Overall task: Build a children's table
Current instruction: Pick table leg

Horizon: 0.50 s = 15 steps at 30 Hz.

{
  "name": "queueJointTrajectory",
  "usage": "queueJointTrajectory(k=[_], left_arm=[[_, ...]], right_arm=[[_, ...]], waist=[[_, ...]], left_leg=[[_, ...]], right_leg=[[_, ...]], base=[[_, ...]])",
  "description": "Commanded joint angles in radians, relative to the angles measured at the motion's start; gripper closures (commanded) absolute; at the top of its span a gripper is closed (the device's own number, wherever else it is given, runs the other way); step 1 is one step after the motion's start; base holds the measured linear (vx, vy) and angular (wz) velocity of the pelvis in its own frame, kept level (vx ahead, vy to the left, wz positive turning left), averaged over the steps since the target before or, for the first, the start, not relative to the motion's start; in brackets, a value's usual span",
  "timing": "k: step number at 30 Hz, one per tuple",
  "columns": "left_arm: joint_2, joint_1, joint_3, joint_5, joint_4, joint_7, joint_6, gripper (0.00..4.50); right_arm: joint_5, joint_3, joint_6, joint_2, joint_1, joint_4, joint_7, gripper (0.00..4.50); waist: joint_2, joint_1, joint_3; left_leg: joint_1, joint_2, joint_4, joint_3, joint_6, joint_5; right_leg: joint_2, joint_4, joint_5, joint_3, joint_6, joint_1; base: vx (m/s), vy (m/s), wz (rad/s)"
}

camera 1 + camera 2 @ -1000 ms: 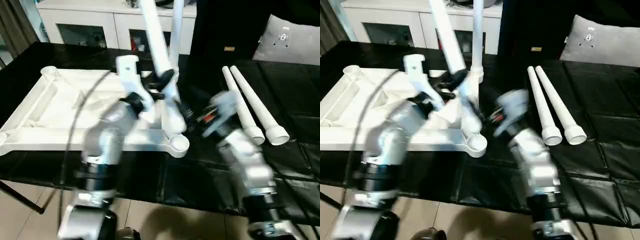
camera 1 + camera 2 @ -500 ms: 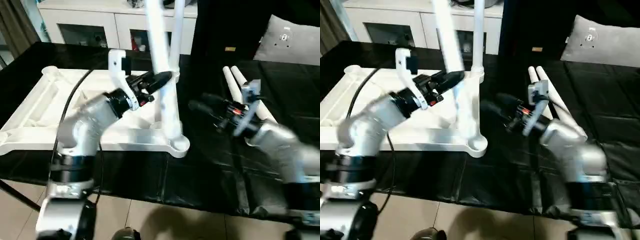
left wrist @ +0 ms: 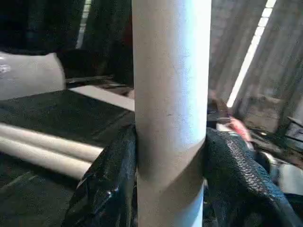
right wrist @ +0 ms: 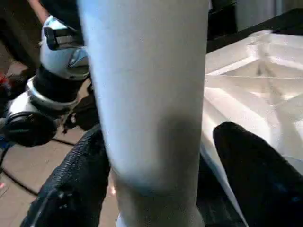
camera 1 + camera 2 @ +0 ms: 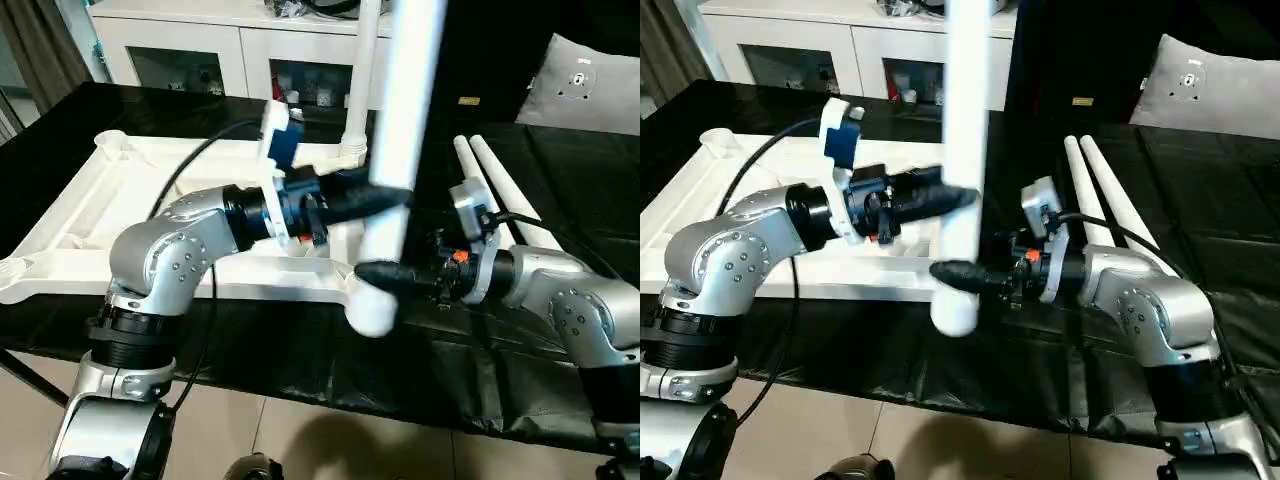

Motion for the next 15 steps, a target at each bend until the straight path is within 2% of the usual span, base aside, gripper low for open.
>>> queueJointTrajectory(k=[1, 4, 5, 9, 10, 15], left_arm=[[0.008, -0.029, -0.002, -0.012, -0.018, -0.013, -0.001, 2.67], [0.009, -0.033, -0.006, -0.008, -0.009, -0.021, -0.014, 2.67], [0.009, -0.033, -0.006, -0.006, -0.008, -0.024, -0.016, 2.67], [0.01, -0.032, -0.005, -0.001, -0.003, -0.029, -0.023, 2.67], [0.011, -0.032, -0.005, 0.0, -0.001, -0.031, -0.025, 2.67], [0.014, -0.032, -0.006, 0.008, 0.006, -0.031, -0.034, 2.67]], right_arm=[[0.006, 0.009, 0.01, -0.014, -0.007, -0.018, 0.018, 1.2], [0.003, 0.019, 0.016, -0.016, -0.007, -0.017, 0.031, 1.34], [0.002, 0.02, 0.017, -0.015, -0.007, -0.017, 0.032, 1.63], [-0.002, 0.026, 0.016, -0.013, -0.009, -0.012, 0.038, 1.82], [-0.004, 0.028, 0.016, -0.012, -0.008, -0.011, 0.038, 2.08], [-0.011, 0.034, 0.016, -0.008, -0.006, -0.008, 0.033, 2.44]], waist=[[-0.013, 0.003, -0.076], [-0.013, 0.003, -0.078], [-0.014, 0.003, -0.078], [-0.014, 0.003, -0.079], [-0.014, 0.003, -0.079], [-0.013, 0.003, -0.08]], left_leg=[[0.027, 0.048, -0.059, -0.016, 0.024, -0.156], [0.026, 0.048, -0.058, -0.017, 0.025, -0.149], [0.026, 0.048, -0.058, -0.017, 0.025, -0.146], [0.025, 0.047, -0.057, -0.017, 0.029, -0.141], [0.026, 0.048, -0.057, -0.017, 0.029, -0.14], [0.026, 0.047, -0.056, -0.017, 0.027, -0.143]], right_leg=[[-0.079, -0.078, -0.17, 0.041, -0.211, 0.043], [-0.079, -0.077, -0.166, 0.04, -0.209, 0.044], [-0.078, -0.076, -0.16, 0.04, -0.211, 0.044], [-0.078, -0.074, -0.147, 0.04, -0.214, 0.045], [-0.078, -0.074, -0.146, 0.04, -0.215, 0.045], [-0.078, -0.074, -0.148, 0.04, -0.217, 0.044]], base=[[0.0, 0.0, 0.0], [0.0, 0.0, 0.0], [0.0, 0.0, 0.0], [0.0, 0.0, 0.0], [0.0, 0.0, 0.0], [0.0, 0.0, 0.0]])
